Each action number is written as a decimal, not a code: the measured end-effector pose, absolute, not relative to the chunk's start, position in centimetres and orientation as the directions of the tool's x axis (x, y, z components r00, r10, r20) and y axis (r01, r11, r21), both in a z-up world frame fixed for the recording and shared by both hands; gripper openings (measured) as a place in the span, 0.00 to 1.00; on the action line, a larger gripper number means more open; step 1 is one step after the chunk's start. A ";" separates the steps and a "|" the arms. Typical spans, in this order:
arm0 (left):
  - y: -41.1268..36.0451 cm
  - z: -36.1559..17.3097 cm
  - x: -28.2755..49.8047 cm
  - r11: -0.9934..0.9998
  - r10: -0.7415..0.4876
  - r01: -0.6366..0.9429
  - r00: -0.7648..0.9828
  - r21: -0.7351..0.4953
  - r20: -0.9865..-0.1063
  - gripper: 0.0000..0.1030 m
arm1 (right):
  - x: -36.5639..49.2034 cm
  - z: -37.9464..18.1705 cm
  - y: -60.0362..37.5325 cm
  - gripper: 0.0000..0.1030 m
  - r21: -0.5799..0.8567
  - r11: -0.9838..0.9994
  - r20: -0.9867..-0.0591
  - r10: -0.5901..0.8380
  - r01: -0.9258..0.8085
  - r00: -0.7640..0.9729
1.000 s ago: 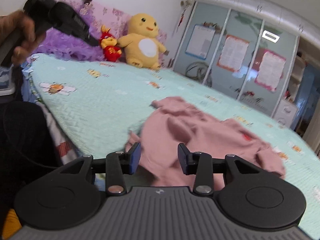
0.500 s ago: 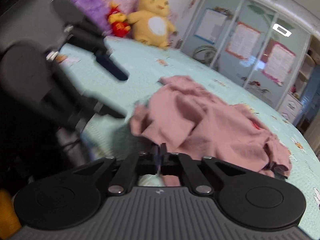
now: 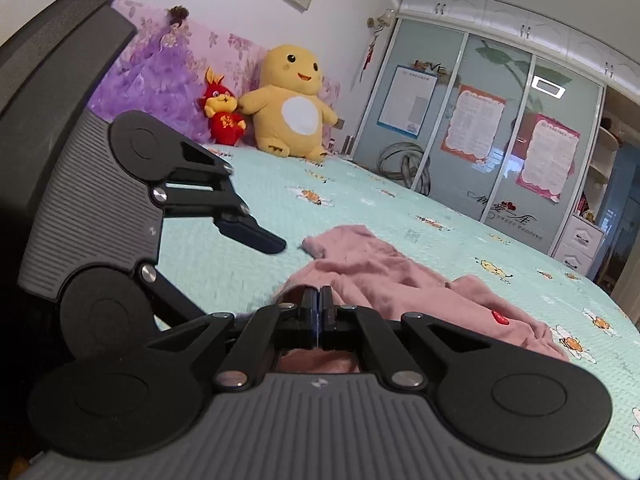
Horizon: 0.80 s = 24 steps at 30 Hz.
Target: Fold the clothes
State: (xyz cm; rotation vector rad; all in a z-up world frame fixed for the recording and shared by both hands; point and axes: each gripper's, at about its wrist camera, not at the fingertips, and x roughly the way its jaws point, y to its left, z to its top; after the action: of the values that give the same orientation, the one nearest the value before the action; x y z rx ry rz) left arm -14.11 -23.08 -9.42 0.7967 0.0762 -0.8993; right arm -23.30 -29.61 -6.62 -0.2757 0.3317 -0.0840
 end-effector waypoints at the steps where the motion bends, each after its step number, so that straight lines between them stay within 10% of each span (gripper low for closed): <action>1: -22.9 -9.3 -14.0 0.378 -0.662 0.718 0.651 0.585 -0.372 0.57 | -23.2 -6.6 -29.6 0.00 -0.274 0.961 -0.310 -0.122 0.034 0.943; 16: -23.1 -9.3 -13.3 0.434 -0.628 0.707 0.682 0.559 -0.375 0.58 | -21.8 -5.5 -27.9 0.00 -0.269 0.963 -0.305 -0.068 -0.018 0.950; 20: -21.9 -8.3 -11.0 0.527 -0.612 0.713 0.696 0.463 -0.375 0.11 | -22.2 -5.4 -28.6 0.00 -0.235 0.972 -0.314 -0.060 -0.016 0.947; 24: -19.6 -6.4 -8.3 0.659 -0.559 0.651 0.759 0.376 -0.334 0.06 | -23.8 -6.1 -30.0 0.18 -0.179 0.982 -0.319 -0.113 0.057 0.941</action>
State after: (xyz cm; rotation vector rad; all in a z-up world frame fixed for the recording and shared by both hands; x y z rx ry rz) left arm -8.30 -19.58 -6.37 0.5010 0.1966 -0.6894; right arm -23.82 -29.98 -6.06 -0.1689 0.3339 -0.0869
